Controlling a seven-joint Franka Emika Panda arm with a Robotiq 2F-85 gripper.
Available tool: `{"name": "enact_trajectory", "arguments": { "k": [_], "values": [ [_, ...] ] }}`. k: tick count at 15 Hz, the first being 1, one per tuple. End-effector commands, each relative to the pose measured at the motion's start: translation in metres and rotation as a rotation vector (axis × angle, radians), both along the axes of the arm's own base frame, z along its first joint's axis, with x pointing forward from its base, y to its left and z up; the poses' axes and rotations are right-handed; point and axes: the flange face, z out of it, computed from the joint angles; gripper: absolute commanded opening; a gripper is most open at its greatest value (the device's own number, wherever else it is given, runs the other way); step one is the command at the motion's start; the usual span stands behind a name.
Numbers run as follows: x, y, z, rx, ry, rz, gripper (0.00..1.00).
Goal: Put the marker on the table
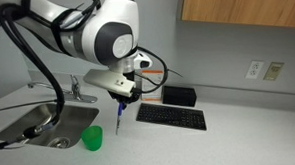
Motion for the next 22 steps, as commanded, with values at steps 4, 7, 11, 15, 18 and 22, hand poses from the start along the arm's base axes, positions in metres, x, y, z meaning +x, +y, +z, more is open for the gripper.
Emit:
{"name": "enact_trajectory", "arguments": {
  "k": [4,7,11,15,18,22],
  "values": [
    [0.046,-0.033,-0.047,-0.037,0.1,-0.104,0.01],
    [0.056,-0.057,-0.066,-0.07,0.136,-0.153,0.01],
    [0.054,-0.082,-0.088,-0.093,0.212,-0.187,0.01],
    [0.05,-0.095,-0.101,-0.079,0.273,-0.195,0.01],
    [0.052,-0.095,-0.099,-0.055,0.245,-0.19,0.32],
    [0.055,-0.087,-0.09,-0.026,0.205,-0.172,0.6]
  ]
}}
